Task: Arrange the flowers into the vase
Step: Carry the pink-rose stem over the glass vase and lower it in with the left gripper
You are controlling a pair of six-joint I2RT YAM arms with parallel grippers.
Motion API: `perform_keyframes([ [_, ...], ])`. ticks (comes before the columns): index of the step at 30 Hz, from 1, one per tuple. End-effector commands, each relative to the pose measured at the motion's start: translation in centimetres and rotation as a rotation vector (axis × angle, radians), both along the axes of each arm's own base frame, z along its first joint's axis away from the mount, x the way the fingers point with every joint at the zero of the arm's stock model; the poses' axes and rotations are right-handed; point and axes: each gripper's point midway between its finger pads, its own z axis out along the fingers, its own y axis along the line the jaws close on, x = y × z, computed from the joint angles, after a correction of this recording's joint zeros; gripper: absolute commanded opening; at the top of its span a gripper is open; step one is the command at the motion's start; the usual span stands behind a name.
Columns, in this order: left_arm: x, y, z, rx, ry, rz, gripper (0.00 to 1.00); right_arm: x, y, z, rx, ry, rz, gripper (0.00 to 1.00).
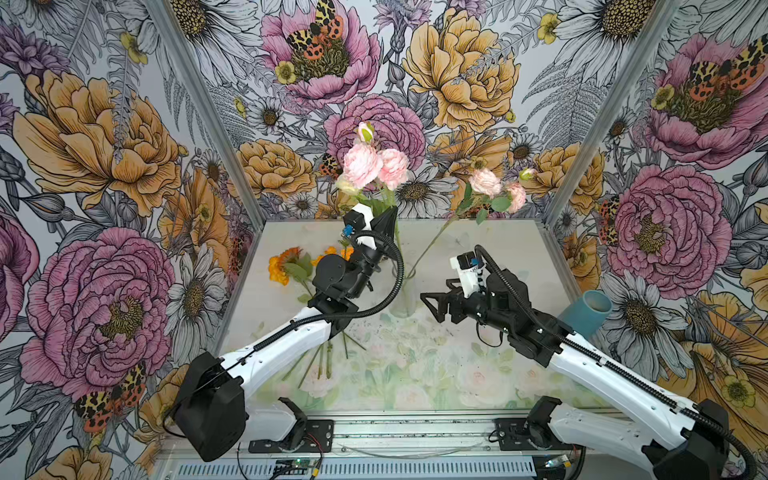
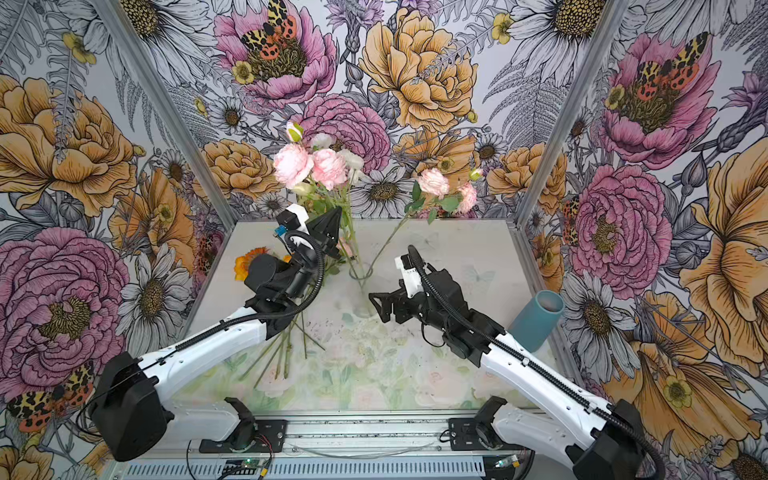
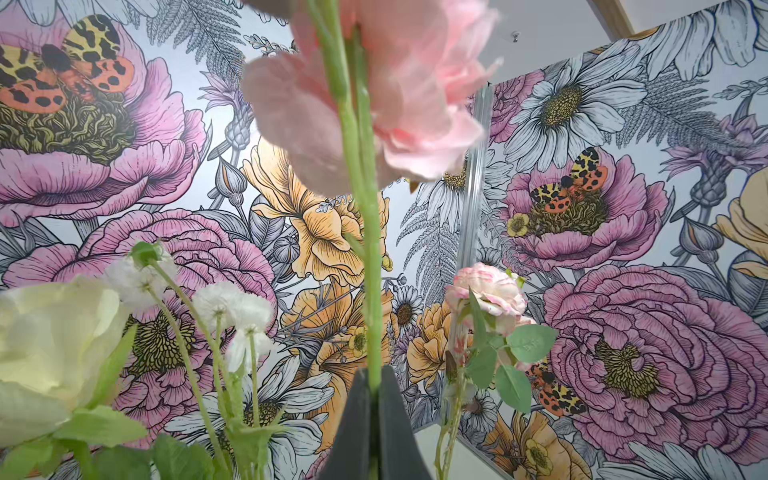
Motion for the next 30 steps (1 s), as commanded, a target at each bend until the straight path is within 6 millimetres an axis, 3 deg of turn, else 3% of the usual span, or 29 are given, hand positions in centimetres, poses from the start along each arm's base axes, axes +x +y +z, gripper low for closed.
perform_keyframes([
  [1, -0.2, 0.4, 0.5, -0.051, -0.001, 0.002, 0.00, -0.1, 0.0, 0.4, 0.012, -0.005, 0.008, 1.00],
  [11, -0.4, 0.7, -4.5, -0.068, 0.107, 0.013, 0.00, 0.2, 0.4, 0.0, 0.005, 0.010, 0.021, 0.99],
  [19, 0.0, 0.3, -6.6, -0.092, 0.139, 0.003, 0.00, 0.1, 0.2, 0.2, 0.013, 0.007, 0.014, 0.99],
  [30, 0.1, -0.6, -11.0, -0.124, 0.110, -0.010, 0.00, -0.3, 0.8, 0.5, 0.032, 0.023, 0.050, 1.00],
])
